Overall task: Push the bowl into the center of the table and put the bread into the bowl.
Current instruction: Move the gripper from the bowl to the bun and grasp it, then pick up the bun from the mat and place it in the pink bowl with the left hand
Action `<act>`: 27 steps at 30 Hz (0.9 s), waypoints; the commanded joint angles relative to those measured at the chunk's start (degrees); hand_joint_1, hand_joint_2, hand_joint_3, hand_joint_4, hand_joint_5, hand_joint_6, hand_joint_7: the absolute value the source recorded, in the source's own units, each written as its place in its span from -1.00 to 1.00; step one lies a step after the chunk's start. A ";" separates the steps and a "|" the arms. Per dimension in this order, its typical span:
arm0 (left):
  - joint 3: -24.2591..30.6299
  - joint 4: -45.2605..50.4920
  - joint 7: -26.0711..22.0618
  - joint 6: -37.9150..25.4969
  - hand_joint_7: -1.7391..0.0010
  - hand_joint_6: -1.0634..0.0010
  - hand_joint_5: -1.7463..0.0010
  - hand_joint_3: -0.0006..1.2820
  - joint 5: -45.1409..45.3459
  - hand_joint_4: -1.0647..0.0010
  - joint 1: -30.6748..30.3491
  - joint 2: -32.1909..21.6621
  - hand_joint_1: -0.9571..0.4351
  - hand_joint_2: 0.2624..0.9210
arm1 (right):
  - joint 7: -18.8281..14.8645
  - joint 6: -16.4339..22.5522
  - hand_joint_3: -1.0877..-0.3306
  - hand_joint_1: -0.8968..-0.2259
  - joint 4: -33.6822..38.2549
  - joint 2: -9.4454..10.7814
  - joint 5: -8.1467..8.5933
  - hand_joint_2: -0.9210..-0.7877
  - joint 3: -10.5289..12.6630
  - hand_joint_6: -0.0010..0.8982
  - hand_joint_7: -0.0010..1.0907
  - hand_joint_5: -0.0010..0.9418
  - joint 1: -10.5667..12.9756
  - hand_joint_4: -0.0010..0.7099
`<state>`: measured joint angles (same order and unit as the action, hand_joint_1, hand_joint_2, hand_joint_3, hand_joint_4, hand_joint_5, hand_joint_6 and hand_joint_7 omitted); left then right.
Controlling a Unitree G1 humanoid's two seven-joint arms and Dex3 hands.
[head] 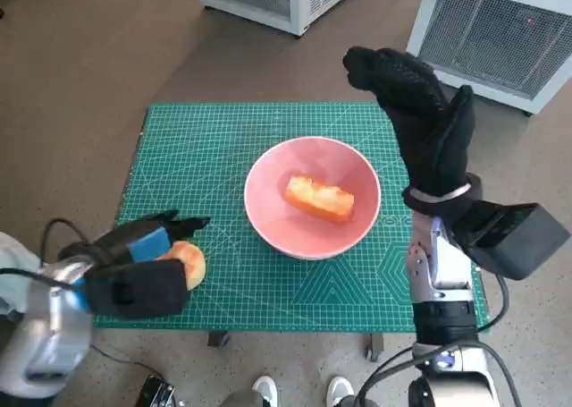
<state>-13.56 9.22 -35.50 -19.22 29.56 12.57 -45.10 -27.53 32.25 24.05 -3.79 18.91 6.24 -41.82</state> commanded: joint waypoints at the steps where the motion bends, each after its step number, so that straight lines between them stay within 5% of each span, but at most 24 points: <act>1: -2.63 -3.31 2.42 2.16 0.96 0.15 0.97 -0.96 4.09 0.39 0.20 0.35 0.49 0.61 | 0.30 -0.75 -0.14 -0.43 -0.36 -0.35 -0.50 -1.00 0.10 -0.86 -0.16 -1.00 1.27 -0.47; 6: -4.09 -5.75 5.06 5.35 0.90 -0.20 0.90 -0.93 7.74 -0.19 0.17 -0.20 0.54 0.81 | 0.42 -0.53 -0.13 -0.43 -0.28 -0.40 -0.66 -1.00 0.23 -0.86 -0.15 -0.99 1.30 -0.46; 7: -4.13 -6.03 5.45 5.96 0.44 -0.11 0.41 -0.88 8.21 -0.21 0.10 -0.27 0.48 0.88 | 0.46 -0.50 -0.13 -0.43 -0.29 -0.35 -0.68 -1.00 0.21 -0.86 -0.15 -0.99 1.30 -0.46; 11: -3.48 -6.38 6.36 7.76 -0.16 -0.04 -0.34 -0.80 8.96 -0.19 -0.22 -0.38 0.40 0.97 | 0.86 -0.26 -0.13 -0.42 -0.37 -0.14 -1.16 -1.00 0.06 -0.86 -0.15 -0.99 1.34 -0.46; 20: 0.45 -4.55 5.88 8.63 -0.32 -0.27 -0.22 -0.73 6.12 -0.45 -0.67 0.10 0.38 0.73 | 1.23 0.12 -0.13 -0.42 -0.15 0.09 -1.69 -1.00 -0.01 -0.86 -0.15 -1.00 1.41 -0.46; 27: 3.54 -2.05 4.31 8.73 -0.30 -0.29 -0.20 -0.84 2.89 -0.47 0.84 0.22 0.38 0.83 | 1.15 0.11 -0.14 -0.43 -0.08 0.02 -1.47 -1.00 0.03 -0.86 -0.15 -1.00 1.44 -0.47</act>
<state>-12.12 5.02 -30.35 -10.62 34.25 12.44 -44.92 -26.61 32.68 23.55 -3.93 17.73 6.32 -41.68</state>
